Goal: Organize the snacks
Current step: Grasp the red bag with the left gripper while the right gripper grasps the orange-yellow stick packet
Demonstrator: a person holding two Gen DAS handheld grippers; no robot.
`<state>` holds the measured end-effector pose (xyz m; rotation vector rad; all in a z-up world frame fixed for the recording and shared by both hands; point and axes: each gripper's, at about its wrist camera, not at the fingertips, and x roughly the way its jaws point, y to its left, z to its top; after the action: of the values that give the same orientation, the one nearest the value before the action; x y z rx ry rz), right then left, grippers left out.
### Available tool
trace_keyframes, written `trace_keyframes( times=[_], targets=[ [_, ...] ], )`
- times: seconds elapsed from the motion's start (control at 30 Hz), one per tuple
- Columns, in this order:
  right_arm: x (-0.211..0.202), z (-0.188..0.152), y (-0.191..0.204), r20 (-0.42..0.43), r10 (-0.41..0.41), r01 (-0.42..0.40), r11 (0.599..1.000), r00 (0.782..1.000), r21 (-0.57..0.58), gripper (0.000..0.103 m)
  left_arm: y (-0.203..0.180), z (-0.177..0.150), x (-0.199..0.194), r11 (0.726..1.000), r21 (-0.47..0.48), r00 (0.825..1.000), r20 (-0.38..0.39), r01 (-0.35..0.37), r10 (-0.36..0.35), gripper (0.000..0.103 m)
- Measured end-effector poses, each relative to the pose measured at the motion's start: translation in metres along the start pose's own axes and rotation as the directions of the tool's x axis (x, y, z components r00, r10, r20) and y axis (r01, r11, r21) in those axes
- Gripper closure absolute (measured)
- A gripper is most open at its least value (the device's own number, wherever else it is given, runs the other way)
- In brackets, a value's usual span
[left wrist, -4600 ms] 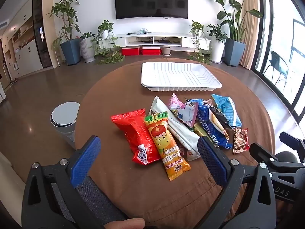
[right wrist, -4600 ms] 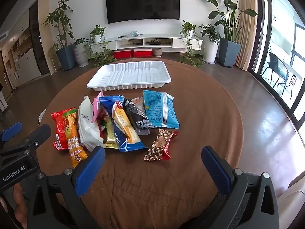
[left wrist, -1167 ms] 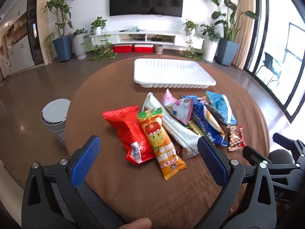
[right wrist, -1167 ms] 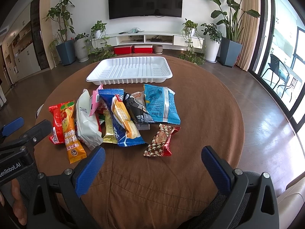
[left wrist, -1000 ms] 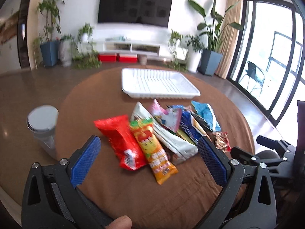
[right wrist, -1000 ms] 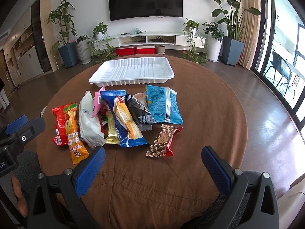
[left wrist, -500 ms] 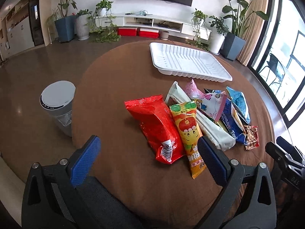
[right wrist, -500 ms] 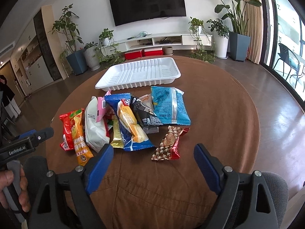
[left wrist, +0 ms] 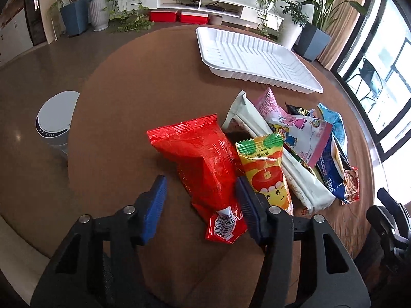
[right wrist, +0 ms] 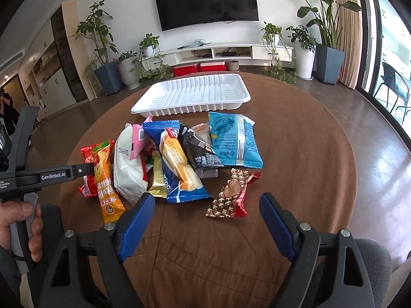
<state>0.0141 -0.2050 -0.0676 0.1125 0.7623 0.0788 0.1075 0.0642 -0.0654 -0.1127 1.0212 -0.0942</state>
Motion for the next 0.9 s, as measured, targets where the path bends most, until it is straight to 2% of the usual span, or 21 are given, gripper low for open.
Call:
trace_keyframes(
  times=[0.13, 0.23, 0.27, 0.3, 0.33, 0.47, 0.57, 0.7, 0.9],
  targets=[
    [-0.002, 0.001, 0.016, -0.009, 0.047, -0.047, 0.998, 0.999, -0.044, 0.018, -0.003, 0.008, 0.005, 0.998, 0.039, 0.999, 0.0, -0.043, 0.043, 0.042],
    [-0.003, 0.002, 0.029, -0.016, 0.078, -0.079, 0.994, 0.997, -0.071, 0.019, 0.004, 0.013, 0.013, 0.999, 0.04, 1.0, -0.011, -0.015, 0.015, 0.043],
    [-0.003, 0.003, 0.035, -0.019, 0.094, -0.095, 0.992, 0.995, -0.082, 0.021, 0.007, 0.014, 0.014, 0.999, 0.039, 1.0, -0.01, 0.001, -0.001, 0.045],
    [-0.003, 0.003, 0.043, -0.024, 0.108, -0.11, 0.989, 0.994, -0.095, 0.022, 0.009, 0.014, 0.016, 0.999, 0.039, 1.0, -0.014, 0.022, -0.022, 0.054],
    [-0.002, 0.004, 0.049, -0.03, 0.123, -0.126, 0.986, 0.992, -0.107, 0.024, 0.012, 0.014, 0.016, 0.998, 0.036, 0.998, -0.02, 0.052, -0.051, 0.059],
    [0.006, 0.008, 0.08, -0.067, 0.211, -0.219, 0.963, 0.975, -0.156, 0.034, 0.024, 0.016, 0.014, 0.995, 0.043, 0.996, -0.024, 0.091, -0.09, 0.071],
    [0.014, 0.012, 0.102, -0.088, 0.255, -0.267, 0.946, 0.963, -0.185, 0.038, 0.037, 0.017, 0.011, 0.994, 0.042, 0.995, -0.024, 0.102, -0.101, 0.073],
    [0.033, 0.016, 0.117, -0.136, 0.271, -0.294, 0.934, 0.953, -0.201, 0.043, 0.049, 0.011, 0.008, 0.993, 0.031, 0.993, -0.021, 0.117, -0.116, 0.077],
    [0.057, 0.022, 0.123, -0.181, 0.255, -0.288, 0.939, 0.95, -0.188, 0.045, 0.07, -0.001, -0.005, 0.989, 0.02, 0.989, -0.024, 0.149, -0.149, 0.078]
  ],
)
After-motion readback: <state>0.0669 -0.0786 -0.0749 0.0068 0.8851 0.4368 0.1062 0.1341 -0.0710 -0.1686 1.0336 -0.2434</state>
